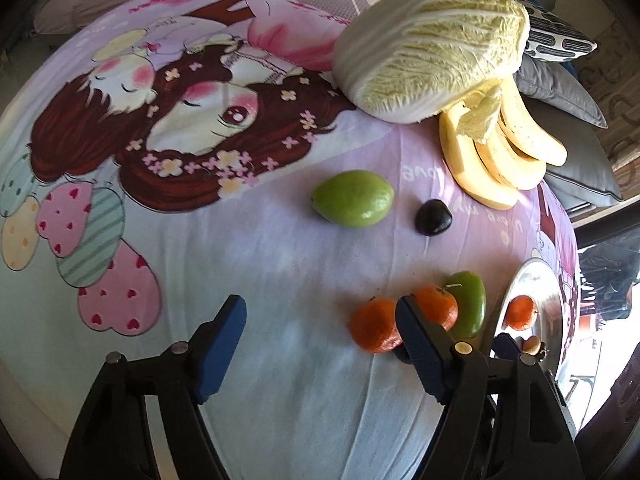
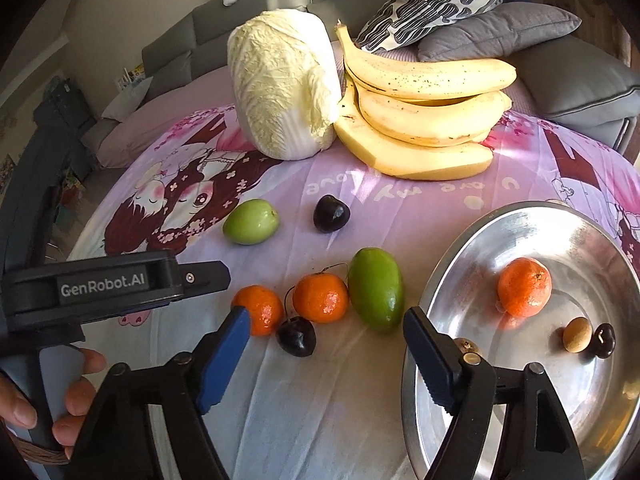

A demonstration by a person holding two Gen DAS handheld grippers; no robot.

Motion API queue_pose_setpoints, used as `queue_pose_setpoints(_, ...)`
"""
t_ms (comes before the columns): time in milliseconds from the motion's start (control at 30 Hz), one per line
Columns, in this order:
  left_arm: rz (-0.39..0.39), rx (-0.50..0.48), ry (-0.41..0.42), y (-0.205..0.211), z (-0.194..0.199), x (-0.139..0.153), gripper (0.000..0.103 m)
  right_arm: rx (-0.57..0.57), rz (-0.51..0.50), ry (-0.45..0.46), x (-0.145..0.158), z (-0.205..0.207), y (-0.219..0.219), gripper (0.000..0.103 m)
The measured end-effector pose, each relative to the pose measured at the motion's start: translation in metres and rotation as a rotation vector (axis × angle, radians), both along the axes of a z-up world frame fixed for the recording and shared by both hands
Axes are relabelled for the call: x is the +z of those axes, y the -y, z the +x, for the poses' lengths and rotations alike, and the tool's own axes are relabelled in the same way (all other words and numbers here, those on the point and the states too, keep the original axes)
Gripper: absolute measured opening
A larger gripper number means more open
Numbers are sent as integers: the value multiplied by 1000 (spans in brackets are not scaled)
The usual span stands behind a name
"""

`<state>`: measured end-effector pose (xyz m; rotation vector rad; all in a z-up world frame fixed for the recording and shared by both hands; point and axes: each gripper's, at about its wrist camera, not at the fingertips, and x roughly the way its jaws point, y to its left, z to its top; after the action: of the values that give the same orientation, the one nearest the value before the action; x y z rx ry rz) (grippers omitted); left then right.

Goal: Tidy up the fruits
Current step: 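Lower the left tool to a tangerine while the right tool approaches a dark cherry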

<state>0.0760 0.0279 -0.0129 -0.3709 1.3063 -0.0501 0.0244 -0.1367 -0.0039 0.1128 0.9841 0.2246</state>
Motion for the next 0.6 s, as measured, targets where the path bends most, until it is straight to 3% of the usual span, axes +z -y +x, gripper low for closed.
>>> queue_pose_setpoints(200,-53,-38,-24,9,0,-6,65,37,-24,-20,-5,-6,-8,63)
queue_pose_setpoints(500,-86,-76,-50,25,4,-14,63,89,-55,-62,-18,-6,-22,53)
queue_pose_setpoints(600,-83,-79,-58,32,6,-19,56,102,-61,-71,-22,-5,-25,50)
